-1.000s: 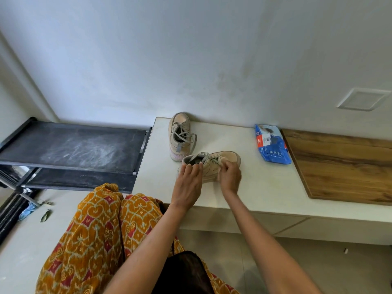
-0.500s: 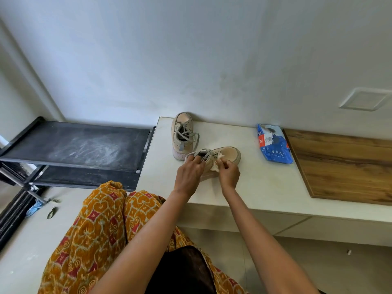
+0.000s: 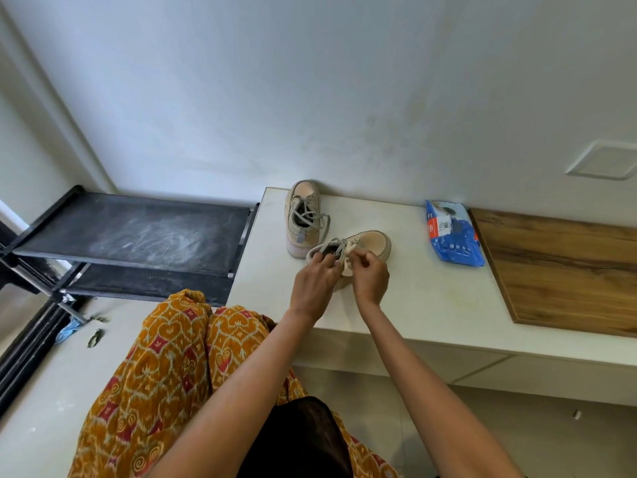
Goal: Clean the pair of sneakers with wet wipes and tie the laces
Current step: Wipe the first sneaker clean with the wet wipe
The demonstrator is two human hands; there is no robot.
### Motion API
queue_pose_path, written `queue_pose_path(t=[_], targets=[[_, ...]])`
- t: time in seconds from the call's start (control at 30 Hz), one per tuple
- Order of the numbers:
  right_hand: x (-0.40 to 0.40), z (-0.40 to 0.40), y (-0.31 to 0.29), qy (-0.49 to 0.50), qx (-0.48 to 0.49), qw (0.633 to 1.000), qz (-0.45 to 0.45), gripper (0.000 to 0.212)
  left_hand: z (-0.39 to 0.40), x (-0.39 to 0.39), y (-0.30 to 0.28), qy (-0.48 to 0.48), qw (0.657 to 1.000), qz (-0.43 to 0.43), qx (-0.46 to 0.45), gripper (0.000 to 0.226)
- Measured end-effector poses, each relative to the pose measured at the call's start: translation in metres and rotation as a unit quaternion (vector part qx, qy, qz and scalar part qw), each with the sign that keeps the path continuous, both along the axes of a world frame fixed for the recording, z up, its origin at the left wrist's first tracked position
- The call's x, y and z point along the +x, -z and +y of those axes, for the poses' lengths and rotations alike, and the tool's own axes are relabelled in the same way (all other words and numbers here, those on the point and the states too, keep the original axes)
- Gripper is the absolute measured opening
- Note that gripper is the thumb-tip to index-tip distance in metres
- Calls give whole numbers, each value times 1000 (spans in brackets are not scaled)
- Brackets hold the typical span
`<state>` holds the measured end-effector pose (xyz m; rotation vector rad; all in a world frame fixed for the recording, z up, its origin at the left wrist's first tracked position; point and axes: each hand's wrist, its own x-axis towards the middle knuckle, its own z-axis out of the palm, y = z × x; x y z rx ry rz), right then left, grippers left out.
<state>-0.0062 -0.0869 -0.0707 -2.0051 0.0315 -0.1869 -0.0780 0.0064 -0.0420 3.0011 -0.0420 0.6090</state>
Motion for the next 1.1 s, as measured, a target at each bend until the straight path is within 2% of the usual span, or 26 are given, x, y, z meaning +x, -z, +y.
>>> queue_pose_path(t=[0.1, 0.17, 0.23, 0.3, 0.4, 0.53, 0.6, 0.7, 0.8, 0.93, 1.1], targets=[[-9, -9, 11, -31, -57, 997, -43, 14, 3, -1, 9, -7, 1000, -20, -18, 30], [-1, -22, 18, -10, -112, 993, -19, 17, 7, -3, 13, -2, 999, -17, -42, 32], [13, -27, 20, 28, -127, 991, 29, 19, 12, -3, 13, 11, 997, -9, -70, 30], [24, -22, 16, 32, -100, 994, 31, 18, 19, 1, 9, 13, 996, 8, -85, 21], [17, -4, 8, 16, -38, 999, 5, 13, 21, 11, -1, -6, 997, 53, -62, 11], [-10, -9, 33, -28, -73, 996, -50, 13, 11, 18, -14, -31, 994, 86, -52, 15], [-6, -23, 46, 4, -84, 996, -11, 15, 9, 18, -14, -41, 995, 80, -45, 20], [26, -41, 41, 102, -63, 991, 58, 15, 4, 16, -9, -28, 996, 63, -49, 20], [54, -46, 22, 119, -41, 989, 77, 19, 2, 17, -5, 9, 996, 51, -72, 16], [64, -43, 20, 135, -20, 981, 136, 21, 16, 12, 9, 45, 993, 14, -111, 24], [29, -19, 30, 76, -61, 992, 74, 19, 13, 10, 14, 1, 987, -15, -158, 22]])
